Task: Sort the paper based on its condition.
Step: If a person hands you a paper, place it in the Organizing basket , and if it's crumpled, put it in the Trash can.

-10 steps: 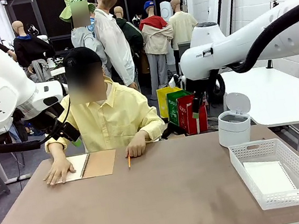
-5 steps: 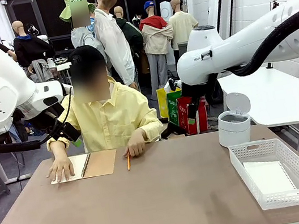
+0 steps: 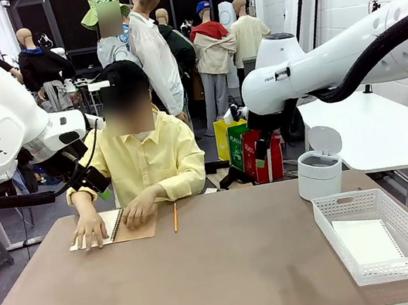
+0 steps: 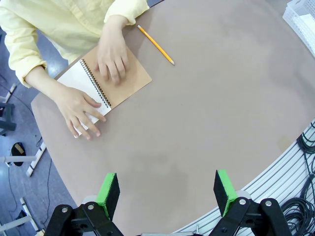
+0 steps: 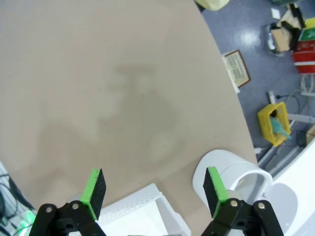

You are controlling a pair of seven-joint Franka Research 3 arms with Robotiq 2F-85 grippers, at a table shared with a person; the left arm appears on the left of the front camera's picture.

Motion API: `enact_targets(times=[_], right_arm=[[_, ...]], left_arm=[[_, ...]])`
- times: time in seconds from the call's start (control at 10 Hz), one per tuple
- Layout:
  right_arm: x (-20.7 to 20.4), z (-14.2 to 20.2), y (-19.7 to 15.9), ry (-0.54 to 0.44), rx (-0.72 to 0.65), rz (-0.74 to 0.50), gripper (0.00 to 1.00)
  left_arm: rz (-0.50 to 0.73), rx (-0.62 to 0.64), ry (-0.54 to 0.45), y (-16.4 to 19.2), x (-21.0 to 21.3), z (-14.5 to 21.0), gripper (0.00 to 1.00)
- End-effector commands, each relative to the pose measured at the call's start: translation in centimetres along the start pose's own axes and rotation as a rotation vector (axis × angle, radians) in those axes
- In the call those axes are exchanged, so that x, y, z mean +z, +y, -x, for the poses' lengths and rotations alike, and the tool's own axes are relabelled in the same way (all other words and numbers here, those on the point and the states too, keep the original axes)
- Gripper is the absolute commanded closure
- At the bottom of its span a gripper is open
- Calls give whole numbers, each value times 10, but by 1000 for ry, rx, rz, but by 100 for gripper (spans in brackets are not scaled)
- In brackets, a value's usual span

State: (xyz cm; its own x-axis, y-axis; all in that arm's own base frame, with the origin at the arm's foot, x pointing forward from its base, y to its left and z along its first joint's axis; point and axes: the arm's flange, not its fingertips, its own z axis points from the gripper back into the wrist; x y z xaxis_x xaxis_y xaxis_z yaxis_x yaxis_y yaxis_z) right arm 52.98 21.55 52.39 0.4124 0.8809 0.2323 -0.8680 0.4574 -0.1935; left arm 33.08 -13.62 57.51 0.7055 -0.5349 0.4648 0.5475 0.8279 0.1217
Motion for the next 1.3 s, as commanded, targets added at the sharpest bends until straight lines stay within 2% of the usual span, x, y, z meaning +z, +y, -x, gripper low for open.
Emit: enact_targets(times=[0.0, 0.3, 0.6, 1.2], right_arm=[[8, 19, 16, -110, -120, 10, 0], [19, 45, 38, -249, -161, -10, 0], [28, 60, 67, -384, -92, -50, 0], [11, 66, 84, -403, -6, -135, 0]], left_arm=[[4, 1, -10, 1, -1, 1, 0], [4, 1, -10, 1, -1, 1, 0], [4, 1, -10, 1, -1, 1, 0], [4, 1, -10, 1, -1, 1, 0]])
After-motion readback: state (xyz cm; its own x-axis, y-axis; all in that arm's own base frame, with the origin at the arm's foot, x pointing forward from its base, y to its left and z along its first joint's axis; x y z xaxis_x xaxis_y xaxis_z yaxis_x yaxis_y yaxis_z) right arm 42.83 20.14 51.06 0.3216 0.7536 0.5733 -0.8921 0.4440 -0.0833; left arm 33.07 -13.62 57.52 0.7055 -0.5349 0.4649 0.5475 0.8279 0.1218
